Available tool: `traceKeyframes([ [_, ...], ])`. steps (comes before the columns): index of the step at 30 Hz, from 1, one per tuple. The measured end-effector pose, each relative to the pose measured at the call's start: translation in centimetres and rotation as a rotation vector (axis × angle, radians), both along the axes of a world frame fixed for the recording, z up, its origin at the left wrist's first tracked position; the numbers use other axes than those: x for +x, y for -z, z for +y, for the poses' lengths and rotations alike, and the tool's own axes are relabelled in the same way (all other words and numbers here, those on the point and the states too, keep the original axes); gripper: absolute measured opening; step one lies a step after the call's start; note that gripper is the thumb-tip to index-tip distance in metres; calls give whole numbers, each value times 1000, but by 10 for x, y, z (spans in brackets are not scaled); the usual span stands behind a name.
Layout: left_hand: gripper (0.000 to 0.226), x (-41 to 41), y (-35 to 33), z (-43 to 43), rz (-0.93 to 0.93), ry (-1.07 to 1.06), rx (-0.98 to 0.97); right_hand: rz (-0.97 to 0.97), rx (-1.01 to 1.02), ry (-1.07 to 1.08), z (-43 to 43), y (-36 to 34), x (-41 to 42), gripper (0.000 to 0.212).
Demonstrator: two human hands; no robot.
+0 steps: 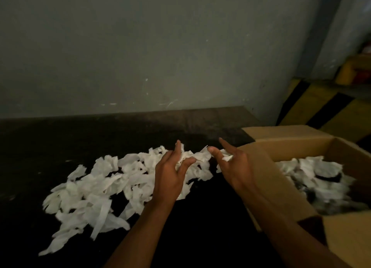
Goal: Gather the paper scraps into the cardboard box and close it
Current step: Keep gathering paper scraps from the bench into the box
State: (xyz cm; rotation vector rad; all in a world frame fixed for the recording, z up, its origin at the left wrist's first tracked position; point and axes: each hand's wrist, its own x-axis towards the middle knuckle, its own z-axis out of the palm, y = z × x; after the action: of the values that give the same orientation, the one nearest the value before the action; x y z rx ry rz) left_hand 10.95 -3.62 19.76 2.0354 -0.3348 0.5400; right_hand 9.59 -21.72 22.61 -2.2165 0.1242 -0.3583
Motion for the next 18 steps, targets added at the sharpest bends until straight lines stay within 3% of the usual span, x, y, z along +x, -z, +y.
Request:
traceKeyframes([
  [2, 64, 2, -13, -30, -17, 38, 13, 46, -49, 101, -27, -12, -6, 77],
  [6, 71, 7, -33, -104, -23, 118, 8, -193, 4, 251, -92, -19, -25, 82],
  [9, 70, 7, -41, -171, -13, 176, -3, -173, -38, 347, -155, -24, -35, 68],
  [14, 67, 6, -28, -289, 76, 244, -3, -151, -93, 446, -273, -14, -47, 63],
  [18, 67, 5, 1, -364, 224, 241, 56, -79, -79, 447, -353, 15, -45, 78],
])
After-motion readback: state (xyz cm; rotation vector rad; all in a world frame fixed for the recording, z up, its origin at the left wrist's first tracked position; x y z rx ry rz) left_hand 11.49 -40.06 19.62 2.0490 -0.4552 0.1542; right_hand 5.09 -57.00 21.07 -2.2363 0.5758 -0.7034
